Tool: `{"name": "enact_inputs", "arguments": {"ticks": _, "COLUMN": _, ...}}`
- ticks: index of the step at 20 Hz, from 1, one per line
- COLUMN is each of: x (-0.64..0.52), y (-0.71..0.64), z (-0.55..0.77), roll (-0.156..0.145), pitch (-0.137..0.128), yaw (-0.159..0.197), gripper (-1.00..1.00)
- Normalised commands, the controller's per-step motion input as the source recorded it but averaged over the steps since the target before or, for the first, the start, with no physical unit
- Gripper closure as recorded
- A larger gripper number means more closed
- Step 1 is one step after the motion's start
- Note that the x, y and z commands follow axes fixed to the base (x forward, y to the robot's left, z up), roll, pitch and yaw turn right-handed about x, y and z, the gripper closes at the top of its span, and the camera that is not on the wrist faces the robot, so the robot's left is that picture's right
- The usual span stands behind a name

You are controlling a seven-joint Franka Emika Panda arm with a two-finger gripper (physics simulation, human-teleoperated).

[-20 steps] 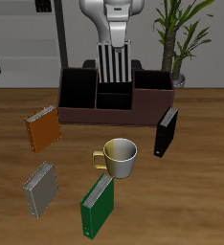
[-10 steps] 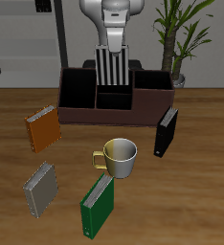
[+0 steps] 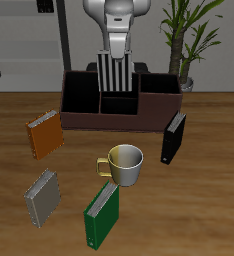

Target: Place the striped book into the back desk caddy's front compartment

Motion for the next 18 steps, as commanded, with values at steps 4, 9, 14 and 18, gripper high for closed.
{"name": "enact_inputs", "arguments": {"ticks": 4, "x": 0.03, "y": 0.05, "z": -0.10, "roll": 0.008, "pitch": 0.010, "yaw": -0.004, "gripper": 1.00}}
{"name": "enact_inputs", "arguments": {"ticks": 9, "x": 0.05, "y": 0.07, "z": -0.12, "roll": 0.015, "pitch": 0.019, "yaw": 0.001, "gripper": 1.00}}
{"name": "enact_inputs", "arguments": {"ticks": 14, "x": 0.03, "y": 0.01, "z": -0.09, "roll": 0.007, "pitch": 0.013, "yaw": 0.000, "gripper": 1.00}}
{"name": "enact_inputs", "arguments": {"ticks": 18, "x": 0.06, "y": -0.04, "z": -0.10, "roll": -0.005, "pitch": 0.014, "yaw": -0.010, "gripper": 1.00}}
